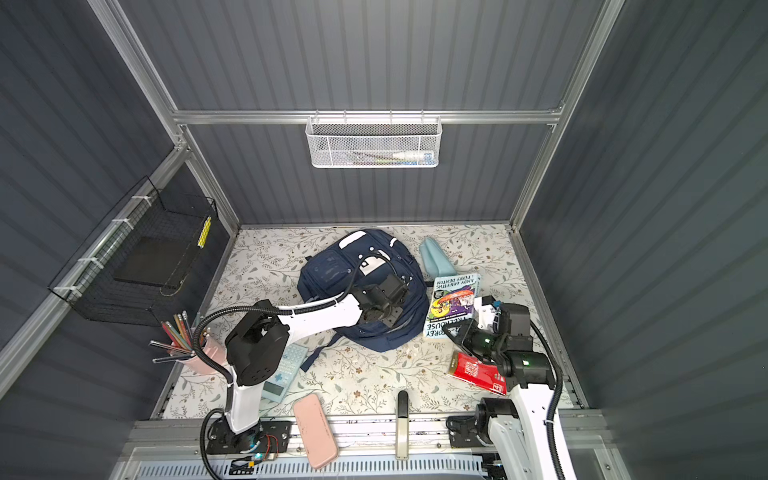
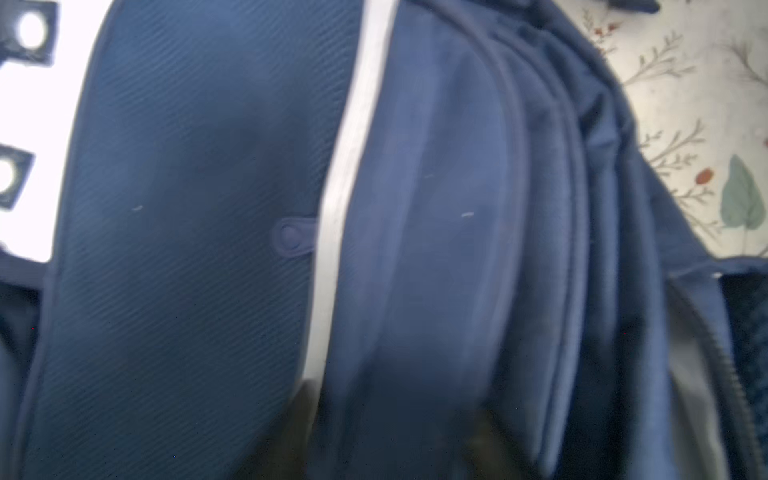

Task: Pack the student bag
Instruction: 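Insert the purple book into the backpack with right while left holds bag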

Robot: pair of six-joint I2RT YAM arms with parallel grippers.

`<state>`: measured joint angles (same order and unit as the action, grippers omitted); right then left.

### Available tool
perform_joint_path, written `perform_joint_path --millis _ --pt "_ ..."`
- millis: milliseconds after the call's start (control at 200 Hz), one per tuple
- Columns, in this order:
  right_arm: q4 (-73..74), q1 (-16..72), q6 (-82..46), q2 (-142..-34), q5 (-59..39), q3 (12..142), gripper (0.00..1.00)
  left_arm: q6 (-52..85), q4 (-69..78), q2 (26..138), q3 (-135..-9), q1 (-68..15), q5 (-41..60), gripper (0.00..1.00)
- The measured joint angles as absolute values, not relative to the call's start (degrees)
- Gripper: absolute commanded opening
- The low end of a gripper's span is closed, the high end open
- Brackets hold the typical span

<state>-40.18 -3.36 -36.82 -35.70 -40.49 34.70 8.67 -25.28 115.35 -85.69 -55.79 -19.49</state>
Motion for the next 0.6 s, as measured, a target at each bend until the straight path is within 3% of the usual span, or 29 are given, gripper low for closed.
perform_joint_path --millis 240,455,600 --pt "-33.8 -1.7 -40.0 -33.2 -45.1 26.9 0.00 9.1 -29.9 110.6 -88.0 -55.5 -19.2 0.00" --pt "-22.4 12.4 -46.0 -34.2 -42.2 22.5 0.00 11.0 -33.8 100.3 -91.5 -48.4 -12.9 0.00" --pt "-12.1 16.8 -49.5 -39.9 -41.6 20.8 0.00 11.7 -34.1 97.3 -92.7 -44.7 -8.7 0.00"
